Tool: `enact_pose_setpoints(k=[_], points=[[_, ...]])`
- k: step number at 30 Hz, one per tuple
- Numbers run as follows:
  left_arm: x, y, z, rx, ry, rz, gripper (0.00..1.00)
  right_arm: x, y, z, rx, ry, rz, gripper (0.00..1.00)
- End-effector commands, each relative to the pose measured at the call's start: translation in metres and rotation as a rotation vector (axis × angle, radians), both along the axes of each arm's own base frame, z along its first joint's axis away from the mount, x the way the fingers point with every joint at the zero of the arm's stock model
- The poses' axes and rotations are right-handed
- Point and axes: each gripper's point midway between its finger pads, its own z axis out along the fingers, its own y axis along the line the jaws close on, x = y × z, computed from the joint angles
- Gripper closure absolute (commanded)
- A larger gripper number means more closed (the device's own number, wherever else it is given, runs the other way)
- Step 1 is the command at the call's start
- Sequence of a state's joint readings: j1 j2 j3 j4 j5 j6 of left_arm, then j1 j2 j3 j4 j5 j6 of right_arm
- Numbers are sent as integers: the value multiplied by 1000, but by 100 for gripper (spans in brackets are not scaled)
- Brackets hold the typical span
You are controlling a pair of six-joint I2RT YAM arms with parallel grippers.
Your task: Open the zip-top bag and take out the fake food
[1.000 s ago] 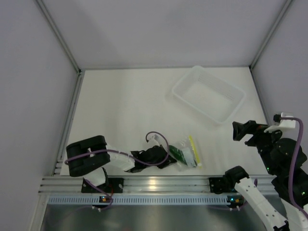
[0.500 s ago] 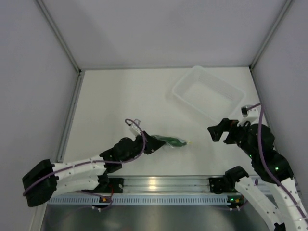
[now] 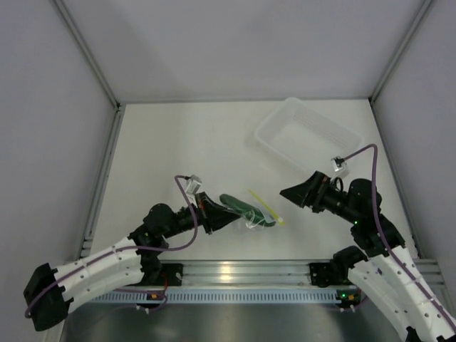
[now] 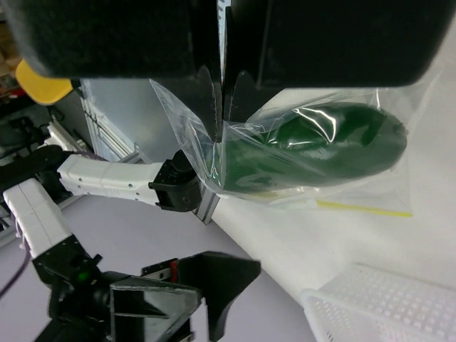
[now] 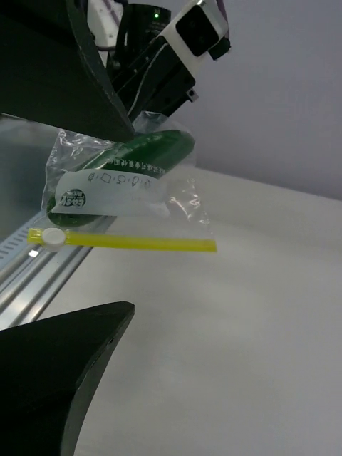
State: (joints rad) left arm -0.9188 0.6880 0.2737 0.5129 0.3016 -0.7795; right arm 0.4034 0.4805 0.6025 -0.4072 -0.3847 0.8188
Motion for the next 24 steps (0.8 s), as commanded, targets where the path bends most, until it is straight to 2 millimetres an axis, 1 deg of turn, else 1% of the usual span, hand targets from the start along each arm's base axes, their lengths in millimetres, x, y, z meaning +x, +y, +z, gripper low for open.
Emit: enact_pose_setpoints(k=[1,5,6,7,8,10,11,13,14,15,17,18,21,22,23,24], points=[[-9,6,49,-85,-247,-25,100,-11,24,34,244,43,94,5],[-12,13,64,-123,-351,-8,100,-14,25,35,309,96,86,5],[-13,14,69,-139,-372,-9,100,-15,27,27,319,126,96,6],[-17,14,72,-149,-389,-23,100,-15,30,35,357,100,119,6],[-17,13,73,-152,-400,-27,100,-20,36,26,397,171,159,7],[-22,13,81,-173,-432,-49,100,-24,43,36,455,165,216,9],[-22,12,81,-172,-433,-55,100,-22,45,34,460,194,216,10],[-24,11,86,-183,-448,-64,100,-26,50,38,456,188,230,10],[-25,10,87,-185,-456,-72,100,-24,51,40,458,186,222,10],[-26,10,88,-188,-460,-75,100,-25,53,42,460,187,232,13],[-27,9,89,-197,-473,-84,100,-29,59,50,476,181,270,14],[-27,8,89,-197,-472,-86,100,-30,62,53,484,177,285,21],[-27,6,90,-203,-473,-85,100,-36,71,61,524,189,339,27],[-26,5,89,-198,-473,-85,100,-38,73,64,532,191,352,31],[-27,4,87,-195,-474,-90,100,-41,75,67,540,189,367,35],[-27,3,85,-190,-472,-92,100,-40,75,68,542,185,365,45]])
